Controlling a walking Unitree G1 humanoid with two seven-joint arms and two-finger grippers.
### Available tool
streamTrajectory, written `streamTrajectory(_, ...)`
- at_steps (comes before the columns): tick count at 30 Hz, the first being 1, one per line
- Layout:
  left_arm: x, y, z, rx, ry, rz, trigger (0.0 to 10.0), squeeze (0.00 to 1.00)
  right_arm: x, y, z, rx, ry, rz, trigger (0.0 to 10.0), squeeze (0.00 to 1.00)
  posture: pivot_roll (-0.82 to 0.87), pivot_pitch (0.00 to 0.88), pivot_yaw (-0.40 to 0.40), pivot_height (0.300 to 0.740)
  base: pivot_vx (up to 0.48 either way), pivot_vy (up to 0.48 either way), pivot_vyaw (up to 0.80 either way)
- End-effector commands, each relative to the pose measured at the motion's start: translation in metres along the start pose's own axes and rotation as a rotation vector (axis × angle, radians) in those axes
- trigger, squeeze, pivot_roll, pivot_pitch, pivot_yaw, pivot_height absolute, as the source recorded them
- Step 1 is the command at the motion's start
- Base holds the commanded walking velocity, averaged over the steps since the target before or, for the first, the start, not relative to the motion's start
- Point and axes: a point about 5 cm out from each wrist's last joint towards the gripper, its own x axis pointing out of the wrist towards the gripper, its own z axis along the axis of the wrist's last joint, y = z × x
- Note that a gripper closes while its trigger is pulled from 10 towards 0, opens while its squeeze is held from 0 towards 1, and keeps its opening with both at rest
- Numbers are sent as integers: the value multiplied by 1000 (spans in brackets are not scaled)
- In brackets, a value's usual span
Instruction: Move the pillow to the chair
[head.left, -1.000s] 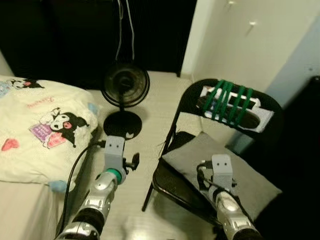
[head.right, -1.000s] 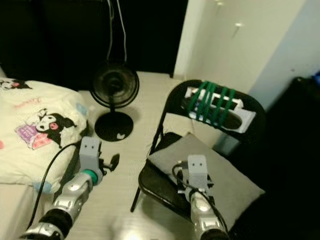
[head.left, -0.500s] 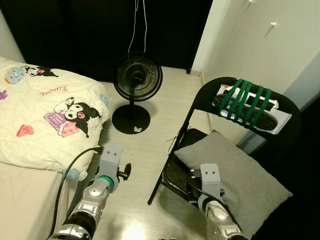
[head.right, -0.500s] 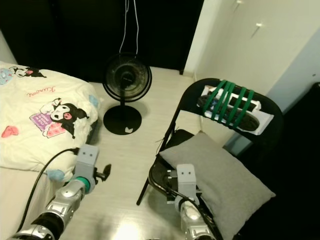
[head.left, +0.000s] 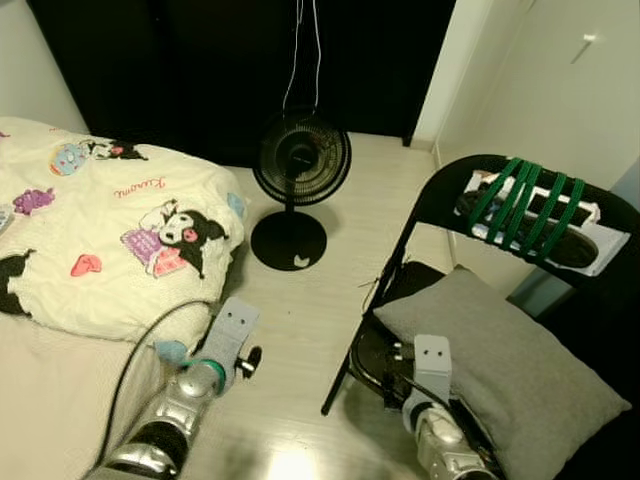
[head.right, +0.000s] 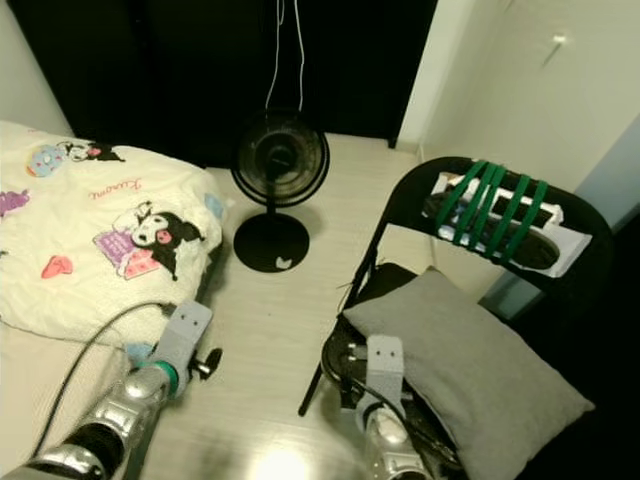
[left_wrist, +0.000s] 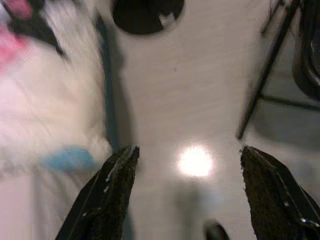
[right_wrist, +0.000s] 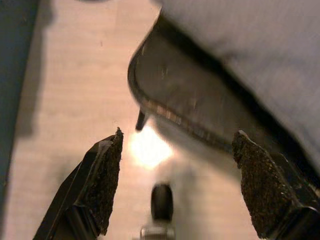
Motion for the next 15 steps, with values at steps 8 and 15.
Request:
streamTrajectory(8,-8,-6,-32,-60,115,-34,10000,0,-9,-2,-29,7,97,-26,10000,0,5,0,59,740,0,0,0)
streamTrajectory(15,-12,-10,-43,-88,141,-23,10000,0,-11,-10,-38,44,152,-55,10000,0,17,0,55,740,0,0,0)
